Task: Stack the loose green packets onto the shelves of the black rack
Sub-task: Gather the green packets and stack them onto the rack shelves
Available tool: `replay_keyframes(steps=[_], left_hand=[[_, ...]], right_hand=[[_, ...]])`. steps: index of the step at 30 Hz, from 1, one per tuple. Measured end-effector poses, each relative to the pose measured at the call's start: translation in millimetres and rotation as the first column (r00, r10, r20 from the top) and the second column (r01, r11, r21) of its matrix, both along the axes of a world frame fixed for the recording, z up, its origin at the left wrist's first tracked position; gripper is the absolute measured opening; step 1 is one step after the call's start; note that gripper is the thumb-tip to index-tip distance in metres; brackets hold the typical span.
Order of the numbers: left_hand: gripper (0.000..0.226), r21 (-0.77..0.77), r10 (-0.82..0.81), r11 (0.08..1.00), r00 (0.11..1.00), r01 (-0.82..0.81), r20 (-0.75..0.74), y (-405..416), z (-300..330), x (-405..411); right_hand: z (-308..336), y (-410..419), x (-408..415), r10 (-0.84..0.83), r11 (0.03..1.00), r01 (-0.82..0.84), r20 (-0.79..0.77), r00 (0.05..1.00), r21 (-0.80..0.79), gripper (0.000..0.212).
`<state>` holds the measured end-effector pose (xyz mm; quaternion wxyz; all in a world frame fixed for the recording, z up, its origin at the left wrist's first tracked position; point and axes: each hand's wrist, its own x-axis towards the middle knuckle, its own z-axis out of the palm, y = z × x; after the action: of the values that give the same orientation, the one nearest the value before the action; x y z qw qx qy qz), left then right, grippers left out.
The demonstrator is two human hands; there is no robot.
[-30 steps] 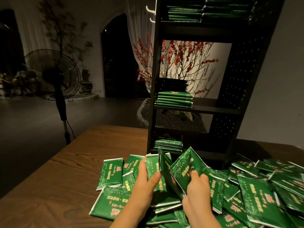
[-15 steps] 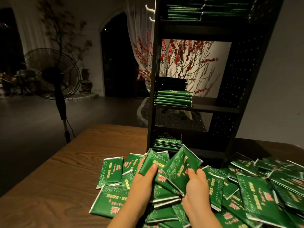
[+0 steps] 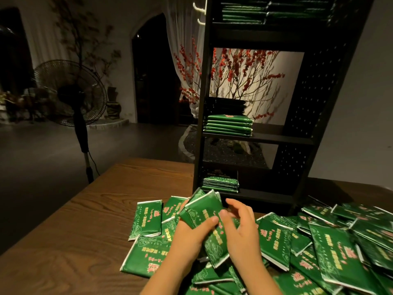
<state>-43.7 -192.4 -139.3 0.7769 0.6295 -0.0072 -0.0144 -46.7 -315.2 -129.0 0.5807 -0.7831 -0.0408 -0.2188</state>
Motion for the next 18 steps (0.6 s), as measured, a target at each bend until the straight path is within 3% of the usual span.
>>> replay_keyframes(steps=[2,5,8,11,13,14,16,18], left_hand=[[0.033,-0.167,0.028,0.985,0.997,-0.04,-0.074,1.2,2.7,1.8],[0.034,-0.351,0.029,0.932,0.985,-0.088,-0.169,3.3,8.7,1.5],[0.038,-0.431,0.004,0.899,0.984,-0.081,-0.177,4.1,8.1,0.3],[0.053,-0.46,-0.027,0.887,0.989,-0.045,-0.148,8.2,5.9,0.1],[0.071,-0.349,0.008,0.937,0.999,-0.022,-0.041,16.5,1.3,2.2],[0.072,-0.201,0.032,0.979,0.998,-0.02,0.054,21.9,-1.9,1.8],[0.053,0.091,0.029,0.995,0.974,-0.051,0.224,31.3,-1.7,3.2],[0.045,0.242,-0.009,0.968,0.954,-0.067,0.298,37.1,-4.0,3.1]], right_hand=[[1.8,-3.2,1.2,0.027,0.983,-0.014,-0.071,0.997,0.181,0.022],[0.2,-5.8,2.0,0.209,0.917,-0.125,-0.191,0.959,0.378,0.046],[-3.8,-1.6,3.5,0.344,0.859,-0.191,-0.259,0.902,0.474,0.054],[-4.1,-6.6,7.0,0.327,0.813,-0.17,-0.195,0.925,0.557,0.056],[-3.1,-14.6,8.1,0.303,0.789,-0.16,-0.151,0.941,0.593,0.058],[-3.7,-19.2,5.7,0.288,0.796,-0.155,-0.141,0.947,0.586,0.057],[-3.6,-26.9,5.3,0.243,0.846,-0.147,-0.125,0.962,0.513,0.054],[-5.7,-32.8,3.9,0.224,0.895,-0.159,-0.112,0.968,0.416,0.055]])
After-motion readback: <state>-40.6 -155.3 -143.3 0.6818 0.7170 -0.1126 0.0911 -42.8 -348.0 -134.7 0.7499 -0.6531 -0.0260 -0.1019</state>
